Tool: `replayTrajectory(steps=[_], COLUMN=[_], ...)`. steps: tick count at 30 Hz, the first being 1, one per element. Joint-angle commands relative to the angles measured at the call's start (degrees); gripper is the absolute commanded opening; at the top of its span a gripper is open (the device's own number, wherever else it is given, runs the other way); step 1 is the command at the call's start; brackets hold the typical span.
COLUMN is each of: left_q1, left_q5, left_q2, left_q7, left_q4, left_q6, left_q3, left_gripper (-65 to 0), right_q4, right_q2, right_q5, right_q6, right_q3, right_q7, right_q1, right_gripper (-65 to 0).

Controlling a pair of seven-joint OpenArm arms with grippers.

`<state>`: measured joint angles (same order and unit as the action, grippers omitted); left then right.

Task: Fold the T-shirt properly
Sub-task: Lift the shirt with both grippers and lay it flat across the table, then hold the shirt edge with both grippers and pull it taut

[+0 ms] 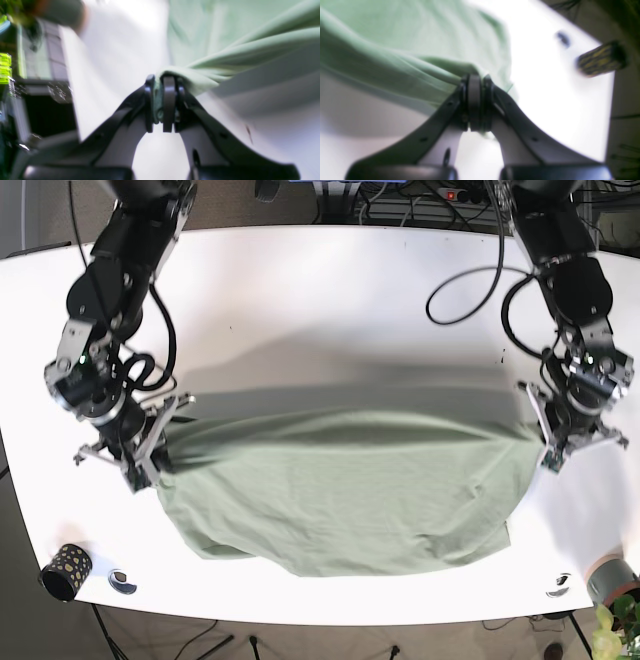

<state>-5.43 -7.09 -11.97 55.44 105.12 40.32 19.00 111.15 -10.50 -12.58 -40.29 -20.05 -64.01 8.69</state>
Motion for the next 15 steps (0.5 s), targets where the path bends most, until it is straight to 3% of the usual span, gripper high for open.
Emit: replayTrajectory(steps=[1, 6, 15], left_q1=[2.0, 8.9, 16.4], left_q5=[-0.1, -0.1, 0.0], left_q2=[-0.6, -0.6, -0.3], left_q7=[-1.0, -1.2, -5.6], left_q4=[2.7, 3.4, 3.4], left_q6=[-0.3, -0.3, -0.3], left_q3=[2.1, 5.2, 9.0], left_gripper=[-65.0, -65.0, -65.0], right_q4=[2.4, 3.4, 3.4], right_q2=[0.3, 1.8, 2.0], right_q5=[0.1, -0.3, -9.5], right_q6=[0.29, 0.29, 0.29], right_q3=[-1.2, -3.3, -6.8], right_q7=[1.1, 1.2, 1.5], right_q1=[-2.0, -10.2, -20.3], right_gripper=[-65.0, -65.0, -65.0])
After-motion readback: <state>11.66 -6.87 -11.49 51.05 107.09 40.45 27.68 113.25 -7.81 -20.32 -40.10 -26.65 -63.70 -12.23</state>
